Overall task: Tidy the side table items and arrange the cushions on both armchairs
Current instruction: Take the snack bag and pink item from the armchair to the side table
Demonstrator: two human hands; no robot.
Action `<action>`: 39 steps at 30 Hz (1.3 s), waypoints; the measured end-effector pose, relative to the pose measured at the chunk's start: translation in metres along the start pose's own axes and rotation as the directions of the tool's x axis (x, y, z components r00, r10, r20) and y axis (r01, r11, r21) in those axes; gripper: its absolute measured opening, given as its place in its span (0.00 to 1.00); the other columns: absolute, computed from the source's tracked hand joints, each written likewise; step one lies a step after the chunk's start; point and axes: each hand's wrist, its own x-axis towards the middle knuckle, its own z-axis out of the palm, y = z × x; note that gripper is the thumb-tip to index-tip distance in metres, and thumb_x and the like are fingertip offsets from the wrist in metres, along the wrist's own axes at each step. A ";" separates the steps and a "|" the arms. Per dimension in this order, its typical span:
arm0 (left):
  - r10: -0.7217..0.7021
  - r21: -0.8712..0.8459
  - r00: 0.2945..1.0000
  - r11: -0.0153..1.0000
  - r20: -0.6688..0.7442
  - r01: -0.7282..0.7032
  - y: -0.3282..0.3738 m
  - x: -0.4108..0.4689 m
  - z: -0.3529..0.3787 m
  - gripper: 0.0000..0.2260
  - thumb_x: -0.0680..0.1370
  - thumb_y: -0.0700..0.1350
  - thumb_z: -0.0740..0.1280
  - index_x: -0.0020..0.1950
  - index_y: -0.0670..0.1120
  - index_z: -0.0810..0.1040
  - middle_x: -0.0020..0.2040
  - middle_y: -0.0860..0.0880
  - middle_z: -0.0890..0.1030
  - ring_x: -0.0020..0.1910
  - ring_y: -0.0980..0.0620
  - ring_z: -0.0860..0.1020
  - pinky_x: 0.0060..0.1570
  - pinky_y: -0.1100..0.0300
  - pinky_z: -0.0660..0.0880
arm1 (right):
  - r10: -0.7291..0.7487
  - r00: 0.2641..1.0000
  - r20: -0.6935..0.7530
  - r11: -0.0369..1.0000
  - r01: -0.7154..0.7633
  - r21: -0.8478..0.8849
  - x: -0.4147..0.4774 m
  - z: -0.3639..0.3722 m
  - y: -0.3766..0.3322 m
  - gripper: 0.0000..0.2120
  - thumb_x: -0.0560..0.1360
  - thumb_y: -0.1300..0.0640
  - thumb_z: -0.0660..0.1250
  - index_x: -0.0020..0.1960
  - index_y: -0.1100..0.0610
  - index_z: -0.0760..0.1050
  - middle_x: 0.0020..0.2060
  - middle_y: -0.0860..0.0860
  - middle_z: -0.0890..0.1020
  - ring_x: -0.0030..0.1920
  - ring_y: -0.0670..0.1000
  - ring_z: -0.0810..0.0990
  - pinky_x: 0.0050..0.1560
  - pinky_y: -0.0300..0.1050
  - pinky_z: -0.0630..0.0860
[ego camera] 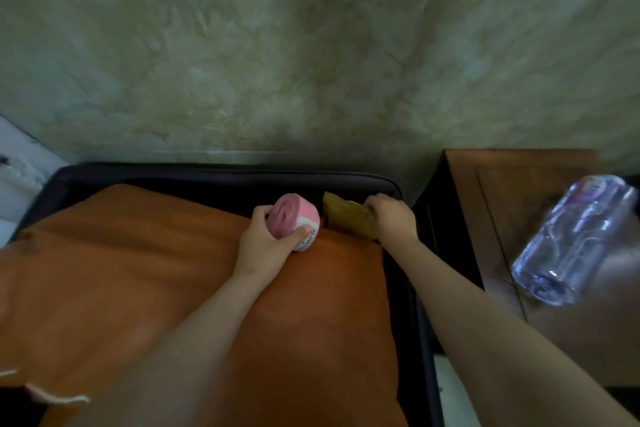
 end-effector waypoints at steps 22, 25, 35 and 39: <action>0.377 0.068 0.916 0.919 0.134 -0.388 0.120 -0.166 -0.074 0.29 0.69 0.52 0.76 0.65 0.44 0.69 0.59 0.44 0.77 0.56 0.43 0.76 0.49 0.55 0.72 | 0.118 0.933 -0.340 0.964 -0.190 -0.185 -0.235 -0.262 -0.056 0.11 0.78 0.52 0.61 0.57 0.54 0.76 0.55 0.55 0.80 0.55 0.60 0.78 0.48 0.49 0.72; 0.414 0.100 0.889 0.894 0.194 -0.438 0.126 -0.191 -0.066 0.28 0.68 0.50 0.77 0.63 0.44 0.70 0.58 0.43 0.78 0.55 0.43 0.77 0.47 0.55 0.72 | 0.178 0.944 -0.277 0.951 -0.238 -0.199 -0.269 -0.273 -0.041 0.12 0.78 0.52 0.60 0.57 0.54 0.77 0.55 0.56 0.80 0.56 0.59 0.78 0.50 0.49 0.73; 0.434 0.105 0.871 0.879 0.228 -0.465 0.169 -0.256 0.027 0.27 0.66 0.50 0.78 0.59 0.42 0.72 0.57 0.41 0.79 0.55 0.43 0.77 0.50 0.53 0.74 | 0.271 0.933 -0.236 0.961 -0.274 0.018 -0.367 -0.296 0.059 0.08 0.75 0.52 0.65 0.51 0.52 0.80 0.51 0.56 0.81 0.52 0.59 0.79 0.46 0.48 0.74; 0.419 0.076 0.880 0.893 0.222 -0.444 0.194 -0.287 0.086 0.29 0.66 0.50 0.78 0.62 0.43 0.72 0.57 0.44 0.78 0.55 0.44 0.77 0.52 0.53 0.74 | 0.244 0.921 -0.305 0.967 -0.205 0.153 -0.385 -0.336 0.115 0.05 0.75 0.54 0.68 0.47 0.54 0.81 0.46 0.55 0.83 0.48 0.57 0.80 0.47 0.50 0.77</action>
